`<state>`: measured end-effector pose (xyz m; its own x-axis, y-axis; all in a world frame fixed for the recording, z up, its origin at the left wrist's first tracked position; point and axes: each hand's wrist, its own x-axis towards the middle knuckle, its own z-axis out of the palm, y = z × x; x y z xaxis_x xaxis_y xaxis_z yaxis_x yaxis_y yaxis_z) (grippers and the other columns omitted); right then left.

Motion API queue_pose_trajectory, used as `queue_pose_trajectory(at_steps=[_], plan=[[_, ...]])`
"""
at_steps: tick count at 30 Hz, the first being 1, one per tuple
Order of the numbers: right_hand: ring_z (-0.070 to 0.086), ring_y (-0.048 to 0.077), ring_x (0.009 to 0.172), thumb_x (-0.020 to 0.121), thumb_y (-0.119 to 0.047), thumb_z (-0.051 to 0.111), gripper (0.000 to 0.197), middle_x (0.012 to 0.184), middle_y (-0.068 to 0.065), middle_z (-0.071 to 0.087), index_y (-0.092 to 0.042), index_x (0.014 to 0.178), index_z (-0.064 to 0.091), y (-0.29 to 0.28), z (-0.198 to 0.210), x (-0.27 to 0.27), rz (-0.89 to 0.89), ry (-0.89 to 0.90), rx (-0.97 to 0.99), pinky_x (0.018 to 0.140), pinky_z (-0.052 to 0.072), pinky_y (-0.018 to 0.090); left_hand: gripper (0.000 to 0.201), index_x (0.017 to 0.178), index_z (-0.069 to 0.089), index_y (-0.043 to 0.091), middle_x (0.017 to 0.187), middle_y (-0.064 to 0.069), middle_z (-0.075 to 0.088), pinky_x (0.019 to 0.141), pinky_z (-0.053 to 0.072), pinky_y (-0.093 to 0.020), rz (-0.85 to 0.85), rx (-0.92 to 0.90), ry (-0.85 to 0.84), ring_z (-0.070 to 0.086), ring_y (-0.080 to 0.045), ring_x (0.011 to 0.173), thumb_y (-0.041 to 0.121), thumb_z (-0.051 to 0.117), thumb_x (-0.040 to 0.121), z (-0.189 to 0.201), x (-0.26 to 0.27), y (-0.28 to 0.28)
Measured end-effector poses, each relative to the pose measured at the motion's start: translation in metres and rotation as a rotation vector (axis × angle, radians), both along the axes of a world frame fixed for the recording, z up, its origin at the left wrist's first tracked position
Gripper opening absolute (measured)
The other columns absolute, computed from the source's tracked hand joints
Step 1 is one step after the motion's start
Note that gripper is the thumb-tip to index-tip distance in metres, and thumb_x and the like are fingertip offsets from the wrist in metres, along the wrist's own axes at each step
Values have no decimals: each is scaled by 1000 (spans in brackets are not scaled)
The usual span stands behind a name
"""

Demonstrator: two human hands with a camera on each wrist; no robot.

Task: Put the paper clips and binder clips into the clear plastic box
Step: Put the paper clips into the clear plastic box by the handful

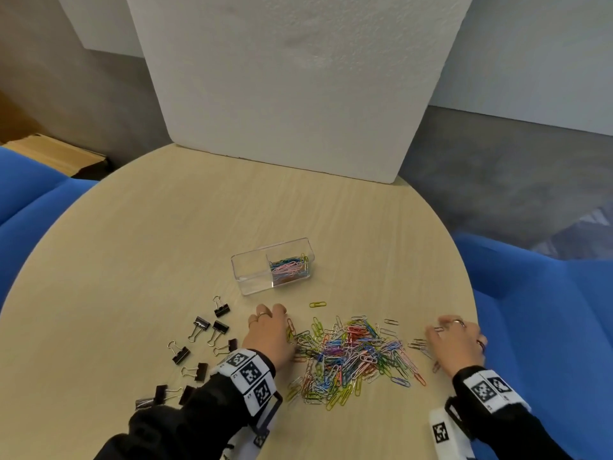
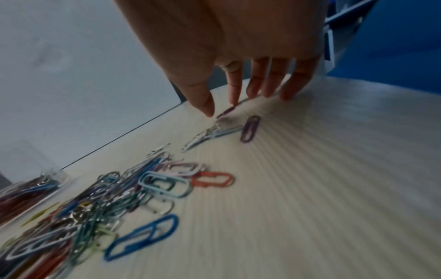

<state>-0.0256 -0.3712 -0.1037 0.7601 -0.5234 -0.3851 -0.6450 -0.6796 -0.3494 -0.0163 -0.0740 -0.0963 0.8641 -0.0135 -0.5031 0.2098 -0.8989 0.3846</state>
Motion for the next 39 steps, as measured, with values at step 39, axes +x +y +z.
queue_pose_trajectory(at_steps=[39], plan=[[30,8,112,72,-39,74,62,121,-10,38,-28,128,51,100,-15,21,717,-142,239,104,25,22,52,135,42,27,138,4,43,104,30,-36,-263,-110,-562,34,-18,128,30,60,87,76,71,17]])
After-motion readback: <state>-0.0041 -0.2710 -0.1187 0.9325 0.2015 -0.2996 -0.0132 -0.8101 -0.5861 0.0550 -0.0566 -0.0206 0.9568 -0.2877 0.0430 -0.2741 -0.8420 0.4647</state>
